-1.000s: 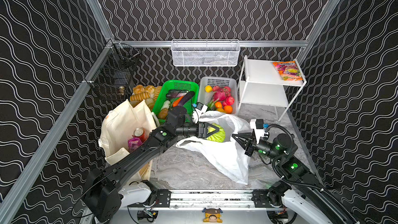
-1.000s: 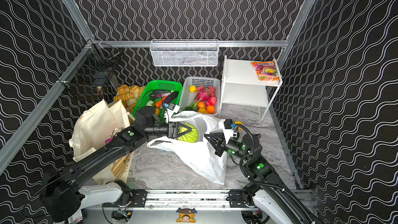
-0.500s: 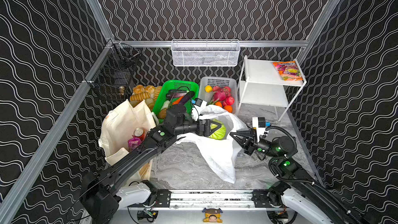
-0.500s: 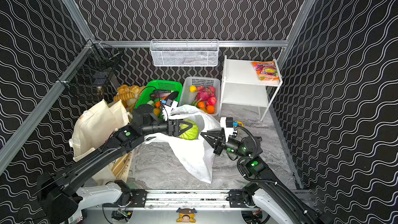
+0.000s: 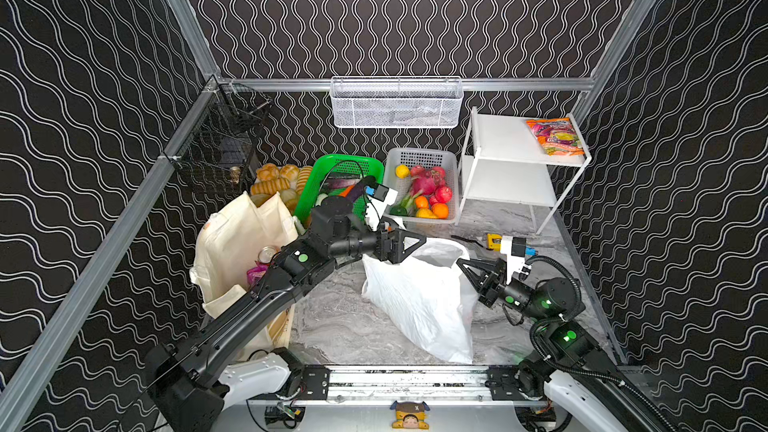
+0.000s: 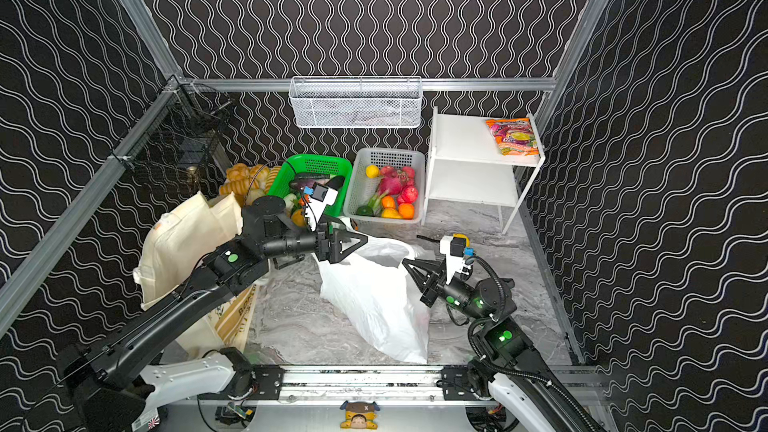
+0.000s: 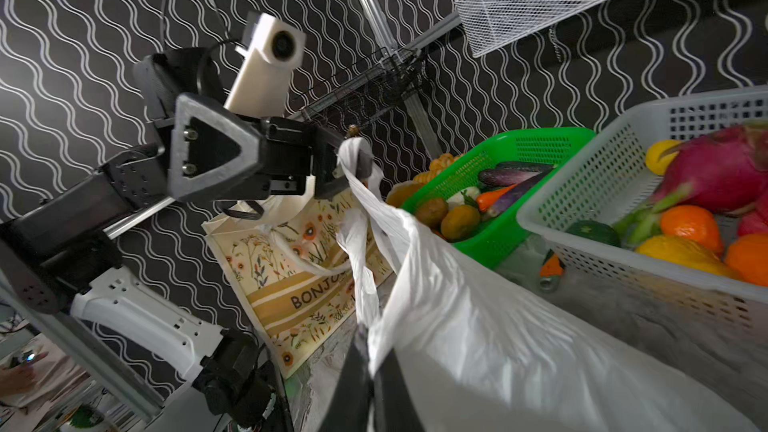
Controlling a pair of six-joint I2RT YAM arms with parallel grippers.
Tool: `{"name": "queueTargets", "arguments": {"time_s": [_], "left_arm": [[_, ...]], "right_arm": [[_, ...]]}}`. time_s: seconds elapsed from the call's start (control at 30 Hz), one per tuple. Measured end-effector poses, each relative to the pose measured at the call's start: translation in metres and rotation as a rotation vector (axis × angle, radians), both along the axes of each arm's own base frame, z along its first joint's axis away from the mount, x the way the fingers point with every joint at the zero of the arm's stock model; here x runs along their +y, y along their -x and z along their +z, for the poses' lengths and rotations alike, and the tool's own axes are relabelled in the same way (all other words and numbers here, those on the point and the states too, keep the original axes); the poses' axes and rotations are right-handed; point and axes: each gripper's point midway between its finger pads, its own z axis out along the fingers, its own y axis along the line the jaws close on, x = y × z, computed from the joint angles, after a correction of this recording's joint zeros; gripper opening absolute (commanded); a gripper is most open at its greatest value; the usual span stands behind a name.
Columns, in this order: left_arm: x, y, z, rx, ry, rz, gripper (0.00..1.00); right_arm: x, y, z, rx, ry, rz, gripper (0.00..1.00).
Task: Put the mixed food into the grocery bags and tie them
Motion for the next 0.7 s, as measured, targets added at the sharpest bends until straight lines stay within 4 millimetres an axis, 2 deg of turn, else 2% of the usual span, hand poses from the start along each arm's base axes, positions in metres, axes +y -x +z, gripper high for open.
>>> {"name": "queueTargets", "arguments": {"time_s": [0.17, 0.27, 0.37, 0.5, 0.67, 0.7], "left_arm": [[0.015, 0.000, 0.006, -0.058, -0.046, 0.065, 0.96], [0.038, -0.002, 0.012, -0.114, -0.103, 0.170, 0.98], [0.065, -0.003, 0.006, -0.149, -0.184, 0.280, 0.99], [0.087, -0.005, -0.032, -0.105, -0.335, 0.352, 0.98], [0.094, -0.008, -0.088, 0.001, -0.500, 0.359, 0.94], [0.093, -0.010, -0.094, 0.012, -0.514, 0.356, 0.91]], "right_arm": [[-0.001, -0.012, -0.011, 0.061, 0.068, -0.045, 0.00], [0.001, -0.017, -0.018, 0.097, 0.105, -0.048, 0.00], [0.001, -0.022, -0.025, 0.124, 0.131, -0.066, 0.00], [0.001, -0.027, -0.025, 0.134, 0.139, -0.082, 0.00], [0.001, -0.030, -0.025, 0.144, 0.144, -0.089, 0.00], [0.002, -0.030, -0.027, 0.153, 0.145, -0.088, 0.00]]}}
